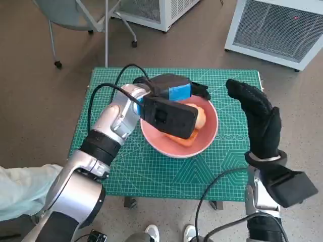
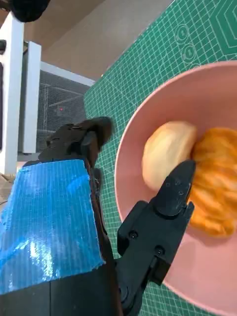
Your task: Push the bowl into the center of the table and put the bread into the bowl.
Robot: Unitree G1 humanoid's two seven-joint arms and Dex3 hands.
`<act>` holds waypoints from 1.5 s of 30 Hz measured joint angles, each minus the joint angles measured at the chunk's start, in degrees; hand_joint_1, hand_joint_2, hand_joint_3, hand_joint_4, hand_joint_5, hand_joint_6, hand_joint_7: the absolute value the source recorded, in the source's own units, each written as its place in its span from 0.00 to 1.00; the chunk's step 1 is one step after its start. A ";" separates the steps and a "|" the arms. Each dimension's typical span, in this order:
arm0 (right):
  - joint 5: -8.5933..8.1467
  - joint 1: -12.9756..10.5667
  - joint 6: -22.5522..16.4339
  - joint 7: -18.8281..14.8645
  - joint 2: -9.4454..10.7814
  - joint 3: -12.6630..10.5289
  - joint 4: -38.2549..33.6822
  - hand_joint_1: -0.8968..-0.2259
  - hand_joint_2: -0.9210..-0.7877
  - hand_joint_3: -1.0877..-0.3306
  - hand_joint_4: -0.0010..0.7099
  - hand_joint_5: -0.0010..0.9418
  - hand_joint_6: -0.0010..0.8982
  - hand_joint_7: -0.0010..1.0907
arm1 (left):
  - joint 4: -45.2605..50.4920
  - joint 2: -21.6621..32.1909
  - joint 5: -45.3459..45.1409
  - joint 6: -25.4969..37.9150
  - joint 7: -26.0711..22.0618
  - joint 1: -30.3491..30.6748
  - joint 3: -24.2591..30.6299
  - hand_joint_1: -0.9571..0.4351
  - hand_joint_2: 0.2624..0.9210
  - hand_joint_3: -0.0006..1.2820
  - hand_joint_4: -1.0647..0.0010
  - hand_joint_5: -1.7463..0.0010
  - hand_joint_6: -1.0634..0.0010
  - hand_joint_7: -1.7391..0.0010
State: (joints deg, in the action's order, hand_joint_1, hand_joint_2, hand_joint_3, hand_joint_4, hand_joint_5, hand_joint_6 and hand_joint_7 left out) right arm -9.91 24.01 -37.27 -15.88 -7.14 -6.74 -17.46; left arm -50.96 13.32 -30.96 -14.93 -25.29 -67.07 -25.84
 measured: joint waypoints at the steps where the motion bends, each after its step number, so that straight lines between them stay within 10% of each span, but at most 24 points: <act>1: 0.00 0.04 -0.02 0.00 -0.09 -0.03 -0.08 0.21 0.00 0.35 0.17 0.01 0.00 0.41 | 0.26 0.18 0.33 -0.26 0.00 0.07 0.34 0.19 0.94 0.00 1.00 1.00 0.84 0.98; 23: -0.42 3.96 -0.19 0.04 -1.66 -0.58 -1.67 0.22 0.00 0.38 0.18 0.00 0.00 0.43 | 9.45 7.69 29.47 -8.36 -11.87 10.40 20.80 0.19 0.99 0.05 1.00 1.00 0.86 0.99; 33: 0.70 6.78 0.59 0.88 -1.74 -0.58 -1.37 0.24 0.00 0.39 0.18 0.00 0.00 0.40 | 11.96 -1.00 49.04 -14.98 -12.76 19.49 33.03 0.12 1.00 0.16 1.00 1.00 0.83 0.98; 45: 3.56 10.51 1.85 2.63 -2.27 -0.43 -0.64 0.23 0.00 0.37 0.17 0.00 0.00 0.34 | 12.12 -5.25 51.21 -21.11 -11.16 22.91 35.29 0.10 1.00 0.25 1.00 1.00 0.86 0.99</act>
State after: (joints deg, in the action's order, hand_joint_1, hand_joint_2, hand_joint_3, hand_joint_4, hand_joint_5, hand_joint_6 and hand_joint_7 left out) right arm -6.36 34.52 -35.42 -13.25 -9.41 -7.17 -18.10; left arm -38.84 8.07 20.25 -36.05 -36.45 -44.16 9.46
